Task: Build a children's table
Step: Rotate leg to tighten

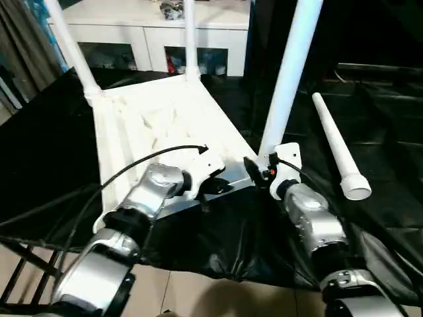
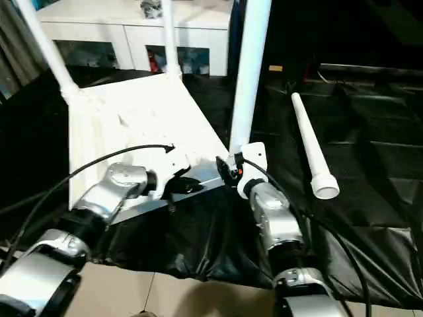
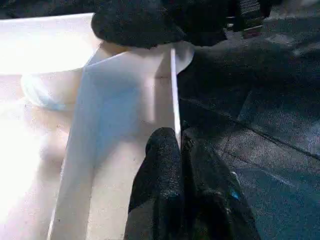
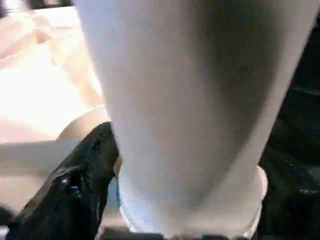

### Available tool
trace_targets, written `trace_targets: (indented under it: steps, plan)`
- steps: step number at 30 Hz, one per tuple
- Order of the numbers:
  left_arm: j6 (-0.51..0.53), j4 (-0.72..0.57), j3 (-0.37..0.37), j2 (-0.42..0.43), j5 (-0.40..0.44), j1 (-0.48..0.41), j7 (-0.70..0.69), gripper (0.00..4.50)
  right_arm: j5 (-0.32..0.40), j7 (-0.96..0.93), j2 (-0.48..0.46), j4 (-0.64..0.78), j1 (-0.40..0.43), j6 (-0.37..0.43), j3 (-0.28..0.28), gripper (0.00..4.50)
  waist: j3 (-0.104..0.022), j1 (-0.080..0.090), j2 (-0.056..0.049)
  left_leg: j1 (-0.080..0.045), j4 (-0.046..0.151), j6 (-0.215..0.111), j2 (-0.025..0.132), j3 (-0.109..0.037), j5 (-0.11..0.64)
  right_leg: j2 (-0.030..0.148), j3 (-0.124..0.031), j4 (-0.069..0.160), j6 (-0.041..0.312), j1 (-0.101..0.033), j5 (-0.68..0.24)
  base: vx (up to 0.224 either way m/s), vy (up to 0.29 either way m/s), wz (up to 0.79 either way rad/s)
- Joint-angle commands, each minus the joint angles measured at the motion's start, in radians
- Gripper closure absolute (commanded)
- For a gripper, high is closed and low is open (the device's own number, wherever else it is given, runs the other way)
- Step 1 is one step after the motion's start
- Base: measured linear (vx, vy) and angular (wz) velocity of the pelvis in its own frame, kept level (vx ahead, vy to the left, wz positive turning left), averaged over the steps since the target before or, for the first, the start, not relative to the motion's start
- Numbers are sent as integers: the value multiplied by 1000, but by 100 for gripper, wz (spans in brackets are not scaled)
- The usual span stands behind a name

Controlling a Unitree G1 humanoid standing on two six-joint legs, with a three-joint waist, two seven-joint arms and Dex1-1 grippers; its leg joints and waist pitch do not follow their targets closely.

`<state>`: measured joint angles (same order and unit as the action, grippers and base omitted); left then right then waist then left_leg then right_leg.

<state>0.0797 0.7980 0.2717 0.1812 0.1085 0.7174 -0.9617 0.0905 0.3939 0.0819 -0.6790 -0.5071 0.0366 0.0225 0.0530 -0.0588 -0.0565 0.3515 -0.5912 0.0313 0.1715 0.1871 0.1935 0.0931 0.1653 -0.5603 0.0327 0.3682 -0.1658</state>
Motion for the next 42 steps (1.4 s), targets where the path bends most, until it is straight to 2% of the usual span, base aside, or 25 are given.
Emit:
trace_targets:
  steps: [1,2,4,6,7,8,9,10,12,13,14,17,20,23,24,27,31,33,34,35,36,37,38,40,42]
  plan:
    - [-42,-42,32,4,-11,-6,-69,450,27,146,-1,37,15,18,-80,59,-62,-5,7,-4,79,-34,75,-40,304,106,-84,77,137,-37,-355,0,0,0]
    - [-59,-49,36,15,-15,-12,-97,450,27,193,17,55,23,22,-93,59,-63,-7,7,-4,78,-39,76,-40,290,105,-84,75,140,-39,-343,0,0,0]
    - [-80,-59,47,39,-19,-21,-154,450,24,291,60,93,41,21,-123,59,-72,-18,6,3,73,-67,80,-36,208,101,-86,56,160,-42,-237,0,0,0]
    - [-103,-64,58,63,-22,-28,-209,450,43,394,105,140,61,28,-148,59,-76,-23,8,7,68,-83,79,-33,166,98,-85,46,170,-43,-177,0,0,0]
    - [-118,-68,62,76,-31,-32,-249,450,62,465,135,174,73,43,-160,59,-79,-38,9,10,59,-117,80,-30,118,95,-88,33,184,-38,-104,0,0,0]
    - [-120,-70,62,79,-35,-34,-259,450,66,482,143,183,76,48,-163,59,-79,-38,9,10,59,-117,80,-30,118,95,-88,33,184,-38,-104,0,0,0]
    - [-123,-72,62,82,-40,-35,-272,450,72,502,152,193,79,54,-167,59,-80,-45,7,4,57,-125,82,-27,113,94,-91,30,200,-29,-82,0,0,0]
    - [-124,-77,62,89,-49,-37,-300,450,82,553,173,214,86,69,-177,59,-81,-52,9,12,57,-129,82,-28,105,96,-91,23,207,-35,-77,0,0,0]
    - [-129,-82,66,103,-55,-40,-339,450,92,632,211,243,96,87,-198,59,-82,-58,9,11,56,-127,83,-29,99,95,-91,23,201,-34,-87,0,0,0]
    - [-144,-83,76,123,-52,-41,-380,450,92,713,257,268,105,97,-228,74,-80,-61,10,9,55,-127,81,-27,108,92,-91,26,198,-31,-104,0,0,0]
    - [-146,-82,77,125,-51,-41,-383,450,91,719,260,269,106,98,-230,85,-78,-62,10,9,56,-126,82,-27,117,92,-92,27,195,-30,-119,0,0,0]
    - [-172,-74,90,145,-46,-39,-430,450,87,788,298,287,109,111,-253,107,-74,-70,13,6,59,-94,81,-25,167,96,-94,40,174,-28,-217,0,0,0]
    - [-186,-71,100,160,-41,-38,-462,450,84,826,313,296,104,122,-268,133,-72,-72,12,6,62,-81,81,-26,175,95,-94,45,153,-27,-270,0,0,0]
    - [-187,-71,99,162,-40,-38,-469,450,87,832,314,301,104,127,-268,156,-74,-76,13,5,61,-71,82,-27,164,96,-94,44,150,-27,-270,0,0,0]
    - [-191,-68,97,166,-36,-37,-474,450,95,837,315,312,106,140,-271,156,-75,-77,16,4,61,-72,82,-27,160,95,-95,43,151,-26,-264,0,0,0]
    - [-198,-60,96,169,-36,-35,-476,450,99,845,315,326,111,151,-276,167,-78,-82,15,7,59,-80,82,-27,134,96,-95,37,158,-28,-224,0,0,0]
    - [-187,-49,78,159,-51,-33,-454,450,109,812,290,339,128,165,-257,169,-78,-82,14,8,57,-85,81,-26,127,95,-94,35,163,-27,-206,0,0,0]
    - [-155,-36,50,129,-52,-22,-370,450,127,682,222,322,131,185,-197,169,-76,-81,12,7,59,-76,82,-26,138,95,-94,39,158,-25,-229,0,0,0]
    - [-141,-29,41,118,-49,-17,-334,450,117,623,198,309,129,178,-182,169,-73,-79,12,3,61,-51,79,-27,171,98,-93,50,144,-23,-297,0,0,0]
    - [-133,-26,38,112,-45,-14,-314,450,107,595,188,302,128,170,-178,169,-73,-79,12,3,61,-51,79,-27,171,98,-93,50,144,-23,-297,0,0,0]
    - [-113,-19,32,100,-35,-7,-266,450,84,530,166,285,126,151,-171,170,-69,-73,13,3,65,-33,79,-29,195,97,-92,54,133,-22,-342,0,0,0]
    - [-53,-34,13,64,-41,-3,-197,450,44,370,114,230,110,133,-144,170,-65,-65,12,-1,69,-10,76,-33,234,100,-90,64,116,-22,-414,0,0,0]
    - [-53,-34,13,64,-41,-3,-197,450,44,370,114,230,110,133,-144,170,-64,-60,13,0,69,-3,75,-33,243,101,-89,66,113,-23,-430,0,0,0]
    - [0,-71,7,26,-41,-8,-140,450,12,194,53,167,90,112,-111,171,-61,-44,14,0,72,7,73,-38,266,101,-85,73,98,-24,-469,0,0,0]
    - [30,-94,11,5,-26,-12,-96,450,-7,89,17,131,78,112,-96,171,-63,-32,13,1,72,7,72,-40,272,101,-86,74,97,-25,-460,0,0,0]
